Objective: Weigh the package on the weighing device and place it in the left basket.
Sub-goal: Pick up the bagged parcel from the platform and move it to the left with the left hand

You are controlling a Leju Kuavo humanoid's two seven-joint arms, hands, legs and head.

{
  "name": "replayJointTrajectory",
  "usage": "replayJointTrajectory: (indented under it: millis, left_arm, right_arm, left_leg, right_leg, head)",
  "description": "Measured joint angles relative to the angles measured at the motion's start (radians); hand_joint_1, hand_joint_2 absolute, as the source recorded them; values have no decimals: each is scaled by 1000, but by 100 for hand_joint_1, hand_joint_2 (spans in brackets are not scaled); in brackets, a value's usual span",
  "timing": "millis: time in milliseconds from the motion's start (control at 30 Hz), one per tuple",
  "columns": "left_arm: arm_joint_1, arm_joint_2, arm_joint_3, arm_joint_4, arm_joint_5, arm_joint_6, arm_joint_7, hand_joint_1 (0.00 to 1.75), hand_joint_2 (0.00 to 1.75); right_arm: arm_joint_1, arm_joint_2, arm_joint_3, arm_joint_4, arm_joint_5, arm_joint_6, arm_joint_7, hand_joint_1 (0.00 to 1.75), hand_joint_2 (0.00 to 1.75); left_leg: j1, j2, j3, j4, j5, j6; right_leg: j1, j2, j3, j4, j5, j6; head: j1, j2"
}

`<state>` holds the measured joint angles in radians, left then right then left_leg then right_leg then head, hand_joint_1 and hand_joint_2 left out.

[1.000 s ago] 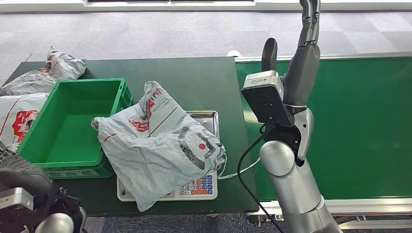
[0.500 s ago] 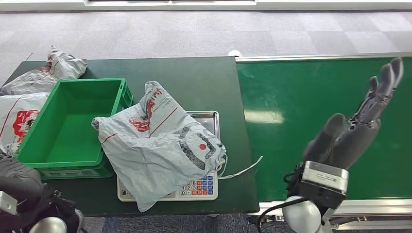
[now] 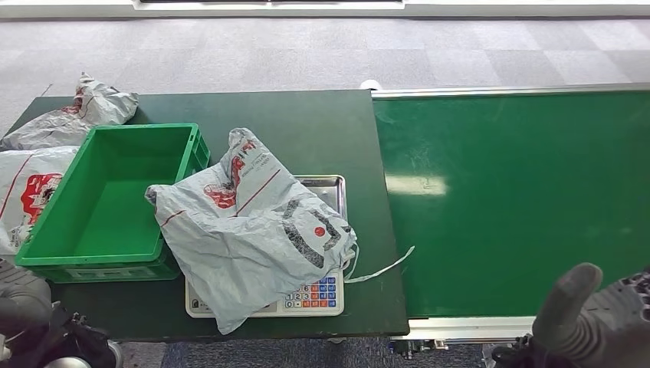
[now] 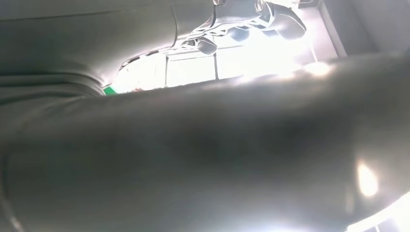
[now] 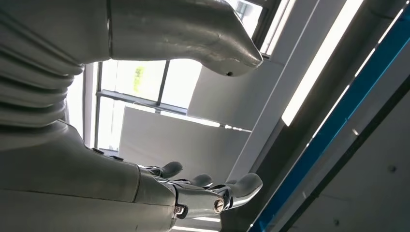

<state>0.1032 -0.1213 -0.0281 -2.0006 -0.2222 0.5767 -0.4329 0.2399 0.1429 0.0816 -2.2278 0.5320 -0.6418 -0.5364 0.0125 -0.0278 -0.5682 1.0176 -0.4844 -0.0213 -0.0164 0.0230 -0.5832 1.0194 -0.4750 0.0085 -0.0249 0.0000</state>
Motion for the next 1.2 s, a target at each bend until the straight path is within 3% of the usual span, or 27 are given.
replayJointTrajectory:
  millis: [233, 433, 533, 633, 767, 900, 1033, 1167, 1200]
  left_arm:
    - [-7, 3, 6, 17, 15, -5, -10, 0, 0]
    - [-56, 34, 7, 50, -82, -14, 67, 0, 0]
    - [-92, 54, 7, 78, -218, -39, 129, 0, 0]
    - [-156, 94, 4, 126, -412, -109, 221, 0, 0]
    - [-303, 187, -19, 242, -556, -274, 312, 0, 0]
    - [-459, 281, -61, 375, -570, -398, 326, 0, 175]
    - [-571, 344, -119, 474, -571, -513, 334, 0, 175]
    - [-647, 385, -170, 546, -567, -569, 339, 0, 175]
    - [-663, 396, -184, 562, -564, -585, 340, 0, 131]
  right_arm:
    - [78, 1, 0, -36, -22, -41, -19, 0, 175]
    - [108, 0, -11, -46, -41, -54, -23, 0, 175]
    - [111, -5, -16, -46, -65, -56, -30, 0, 175]
    - [109, -21, -17, -46, -104, -55, -50, 0, 175]
    - [104, -51, -18, -42, -164, -40, -69, 0, 175]
    - [95, -68, -32, -32, -210, 0, -90, 0, 175]
    - [76, -85, -42, -23, -231, 30, -94, 0, 175]
    - [63, -103, -49, -13, -250, 42, -98, 0, 175]
    - [60, -109, -51, -10, -257, 45, -101, 0, 175]
  left_leg:
    - [0, 1, 0, 0, 0, 0]
    - [0, 1, 1, 0, 0, 0]
    - [0, 1, 1, 0, 0, 0]
    - [0, 1, 1, 0, 1, 0]
    - [0, 1, 1, 0, 2, 0]
    - [0, 2, 1, 0, 4, -1]
    - [0, 3, 1, 0, 4, -1]
    - [0, 4, 1, 0, 4, -1]
    - [0, 4, 1, 0, 4, -1]
  right_leg:
    - [0, 0, 0, 0, 0, 0]
    - [0, 1, 1, 0, 0, 0]
    - [0, 0, 1, 0, 0, 0]
    - [0, 0, 1, 0, 1, 0]
    - [0, 0, 1, 0, 2, -1]
    - [1, 2, 0, 0, 5, -2]
    - [1, 3, 0, 0, 5, -2]
    - [0, 4, -1, 0, 5, -2]
    - [0, 4, -1, 0, 5, -2]
  head:
    - [0, 0]
    - [0, 0]
    - [0, 0]
    - [0, 0]
    - [0, 0]
    - [0, 0]
    - [0, 0]
    - [0, 0]
    - [0, 0]
